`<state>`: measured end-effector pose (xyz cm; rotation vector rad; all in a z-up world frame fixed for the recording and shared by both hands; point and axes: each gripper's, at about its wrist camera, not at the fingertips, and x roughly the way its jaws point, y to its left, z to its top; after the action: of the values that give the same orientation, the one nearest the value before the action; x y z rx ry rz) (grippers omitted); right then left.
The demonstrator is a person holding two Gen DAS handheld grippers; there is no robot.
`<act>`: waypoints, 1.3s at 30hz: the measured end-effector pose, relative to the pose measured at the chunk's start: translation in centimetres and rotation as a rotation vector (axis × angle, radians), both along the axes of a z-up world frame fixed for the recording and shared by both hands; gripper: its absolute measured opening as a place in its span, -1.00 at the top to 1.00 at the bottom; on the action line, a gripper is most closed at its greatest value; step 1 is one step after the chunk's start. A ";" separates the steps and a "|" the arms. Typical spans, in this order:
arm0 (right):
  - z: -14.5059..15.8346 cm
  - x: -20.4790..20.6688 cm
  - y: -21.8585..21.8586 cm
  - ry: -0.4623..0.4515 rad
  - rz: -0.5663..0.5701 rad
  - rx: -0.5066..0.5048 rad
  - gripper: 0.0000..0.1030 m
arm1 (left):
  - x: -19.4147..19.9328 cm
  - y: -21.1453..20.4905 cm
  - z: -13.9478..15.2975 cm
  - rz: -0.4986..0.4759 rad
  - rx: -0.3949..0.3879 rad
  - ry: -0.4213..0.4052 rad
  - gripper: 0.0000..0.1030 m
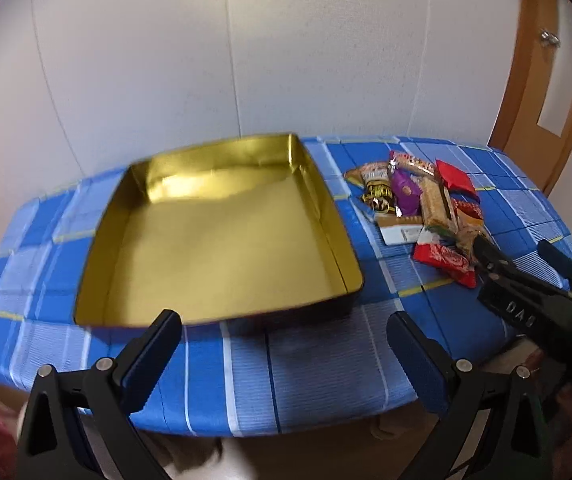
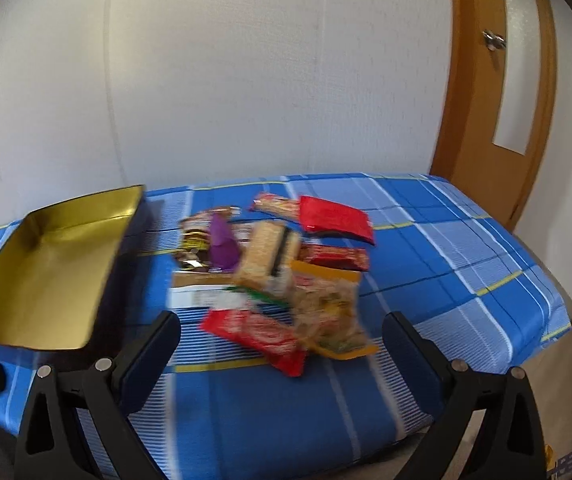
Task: Organize snacks
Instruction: 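Grasp the red-and-white candy with the left tool while the right grasps the yellow-topped nut bag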
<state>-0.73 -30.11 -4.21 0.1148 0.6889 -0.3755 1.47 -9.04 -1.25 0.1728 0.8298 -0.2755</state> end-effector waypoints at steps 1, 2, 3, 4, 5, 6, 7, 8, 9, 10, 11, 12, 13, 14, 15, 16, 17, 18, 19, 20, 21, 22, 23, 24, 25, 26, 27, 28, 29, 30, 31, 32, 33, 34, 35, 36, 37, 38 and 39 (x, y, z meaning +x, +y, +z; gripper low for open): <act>-0.1 -0.1 -1.3 0.000 -0.021 0.017 -0.91 | 0.1 -0.4 0.0 -0.008 0.006 -0.001 -1.00; -0.2 -0.1 -2.0 0.000 -0.035 0.025 -0.90 | 0.3 -0.8 0.0 -0.032 0.001 0.009 -1.00; -0.4 -0.1 -3.2 0.004 -0.050 0.048 -0.88 | 0.4 -1.4 -0.1 -0.071 -0.013 0.025 -1.00; -0.5 -0.1 -4.1 0.005 -0.052 0.066 -0.85 | 0.6 -1.9 -0.2 -0.092 -0.024 0.032 -1.00; -0.6 -0.1 -4.8 0.002 -0.054 0.078 -0.83 | 0.6 -2.3 -0.2 -0.108 -0.034 0.033 -1.00; -0.7 -0.1 -5.5 0.002 -0.058 0.086 -0.77 | 0.7 -2.8 -0.2 -0.123 -0.040 0.031 -1.00; -0.9 0.1 -6.3 0.010 -0.061 0.096 -0.72 | 0.8 -3.5 -0.3 -0.142 -0.038 0.030 -1.00; -1.1 0.3 -6.8 0.019 -0.058 0.103 -0.70 | 0.9 -4.3 -0.4 -0.160 -0.025 0.031 -1.00; -1.3 0.6 -7.2 0.029 -0.054 0.112 -0.65 | 1.1 -5.1 -0.6 -0.176 -0.003 0.030 -1.00; -1.5 0.9 -7.7 0.047 -0.052 0.121 -0.62 | 1.2 -5.8 -0.7 -0.188 0.013 0.023 -1.00; -1.9 1.2 -8.0 0.067 -0.050 0.130 -0.61 | 1.3 -6.5 -0.7 -0.200 0.027 0.015 -1.00; -2.2 1.6 -8.3 0.081 -0.045 0.141 -0.60 | 1.4 -7.1 -0.8 -0.217 0.036 0.003 -1.00; -2.6 2.1 -8.5 0.096 -0.034 0.155 -0.55 | 1.4 -7.7 -0.9 -0.235 0.035 -0.006 -1.00; -3.1 2.6 -8.6 0.114 -0.024 0.169 -0.52 | 1.6 -8.1 -0.9 -0.252 0.031 -0.011 -1.00; -3.4 3.1 -8.6 0.127 -0.010 0.184 -0.45 | 1.7 -8.5 -1.0 -0.269 0.025 -0.012 -1.00; -4.0 3.7 -8.6 0.142 0.015 0.206 -0.40 | 2.0 -9.1 -1.2 -0.284 0.026 -0.005 -1.00; -4.3 4.1 -8.5 0.150 0.024 0.217 -0.37 | 2.1 -9.5 -1.3 -0.288 0.030 0.000 -1.00; -4.5 4.4 -8.5 0.145 0.027 0.223 -0.37 | 2.3 -10.0 -1.4 -0.287 0.038 -0.001 -1.00; -4.7 4.7 -8.5 0.138 0.027 0.224 -0.36 | 2.3 -10.2 -1.5 -0.284 0.042 -0.004 -1.00; -5.0 5.1 -8.6 0.148 0.022 0.222 -0.34 | 2.5 -10.5 -1.6 -0.283 0.046 -0.003 -1.00; -5.1 5.4 -8.7 0.153 0.023 0.224 -0.25 | 2.7 -10.8 -1.8 -0.282 0.042 0.005 -1.00; -5.5 5.8 -8.9 0.162 0.027 0.234 -0.12 | 2.9 -10.9 -1.9 -0.281 0.033 0.014 -1.00; -5.8 5.9 -9.1 0.171 0.033 0.250 -0.07 | 3.2 -11.1 -2.1 -0.279 0.025 0.021 -1.00; -6.0 5.9 -9.3 0.165 0.038 0.263 -0.07 | 3.3 -11.3 -2.2 -0.277 0.019 0.027 -1.00; -6.0 5.6 -9.6 0.142 0.042 0.272 0.00 | 3.5 -11.6 -2.4 -0.274 0.016 0.032 -0.97; -5.9 5.2 -9.9 0.136 0.037 0.265 0.17 | 3.7 -11.9 -2.6 -0.275 0.015 0.040 -0.95; -5.8 4.9 -10.2 0.120 0.027 0.258 0.28 | 3.9 -12.3 -2.8 -0.278 0.013 0.050 -0.90; -5.6 4.2 -10.8 0.090 0.004 0.249 0.33 | 4.1 -12.9 -3.2 -0.286 0.009 0.068 -0.88; -5.5 3.8 -11.2 0.077 -0.005 0.239 0.35 | 4.2 -13.3 -3.4 -0.290 0.006 0.081 -0.87; -5.6 3.4 -11.5 0.068 -0.013 0.225 0.36 | 4.4 -13.8 -3.6 -0.294 0.001 0.096 -0.87; -5.7 2.9 -11.9 0.056 -0.029 0.215 0.36 | 4.5 -14.5 -3.9 -0.305 -0.007 0.114 -0.87; -5.7 2.4 -12.3 0.045 -0.045 0.210 0.36 | 4.7 -15.2 -4.2 -0.311 -0.008 0.133 -0.87; -5.8 2.0 -12.5 0.038 -0.056 0.205 0.37 | 4.8 -15.8 -4.3 -0.316 -0.010 0.145 -0.83; -5.8 1.5 -12.8 0.030 -0.069 0.203 0.37 | 5.0 -16.5 -4.6 -0.320 -0.016 0.163 -0.81; -5.8 1.3 -13.0 0.024 -0.076 0.208 0.37 | 5.2 -17.0 -4.9 -0.319 -0.016 0.178 -0.80; -5.8 1.3 -13.3 0.019 -0.081 0.216 0.37 | 5.3 -17.4 -5.2 -0.314 -0.015 0.191 -0.77; -5.8 1.2 -13.6 0.011 -0.087 0.227 0.37 | 5.7 -18.0 -5.6 -0.306 -0.024 0.220 -0.75; -5.9 1.2 -13.9 0.007 -0.090 0.235 0.37 | 6.1 -18.5 -6.1 -0.296 -0.038 0.248 -0.74; -5.9 1.0 -14.2 0.003 -0.094 0.244 0.37 | 6.4 -18.9 -6.4 -0.284 -0.046 0.268 -0.73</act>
<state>0.26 -44.27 -10.09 0.3790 0.7318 -0.3808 7.87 -27.95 -7.66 0.2143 1.0641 -0.5939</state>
